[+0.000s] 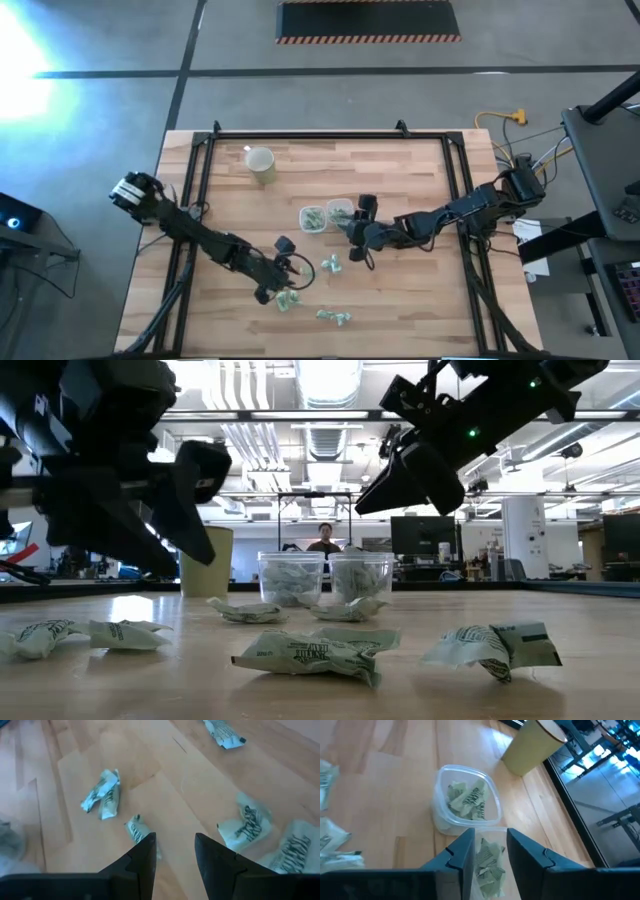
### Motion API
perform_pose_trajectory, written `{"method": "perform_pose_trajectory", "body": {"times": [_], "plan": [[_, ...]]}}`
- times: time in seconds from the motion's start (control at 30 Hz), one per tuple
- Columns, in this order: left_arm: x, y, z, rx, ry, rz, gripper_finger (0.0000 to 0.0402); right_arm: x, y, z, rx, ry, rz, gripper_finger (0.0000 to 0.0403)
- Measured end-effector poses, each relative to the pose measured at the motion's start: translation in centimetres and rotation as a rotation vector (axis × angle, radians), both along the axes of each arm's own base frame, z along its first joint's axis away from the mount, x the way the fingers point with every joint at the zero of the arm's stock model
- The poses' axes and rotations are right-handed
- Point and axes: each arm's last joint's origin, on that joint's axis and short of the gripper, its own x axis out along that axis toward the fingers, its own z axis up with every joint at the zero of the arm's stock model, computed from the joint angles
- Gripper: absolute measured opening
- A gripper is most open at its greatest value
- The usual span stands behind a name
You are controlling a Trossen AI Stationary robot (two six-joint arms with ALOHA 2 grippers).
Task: Pick and place items into bin
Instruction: Put the stevia packet into the left transparent bin
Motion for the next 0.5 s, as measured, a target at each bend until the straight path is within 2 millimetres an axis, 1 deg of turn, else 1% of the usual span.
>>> {"method": "perform_pose_trajectory", "body": {"times": [0.27,0.5], "plan": [[1.4,0.4,-1.1,0.027,-0.015,0.044,0.0118,-0.2,0.8,0.0,-0.020,0.010,0.037,0.0087],[1.8,0.9,-2.2,0.044,0.019,0.064,0.0118,-0.2,0.8,0.0,-0.019,0.015,0.037,0.0075]]}}
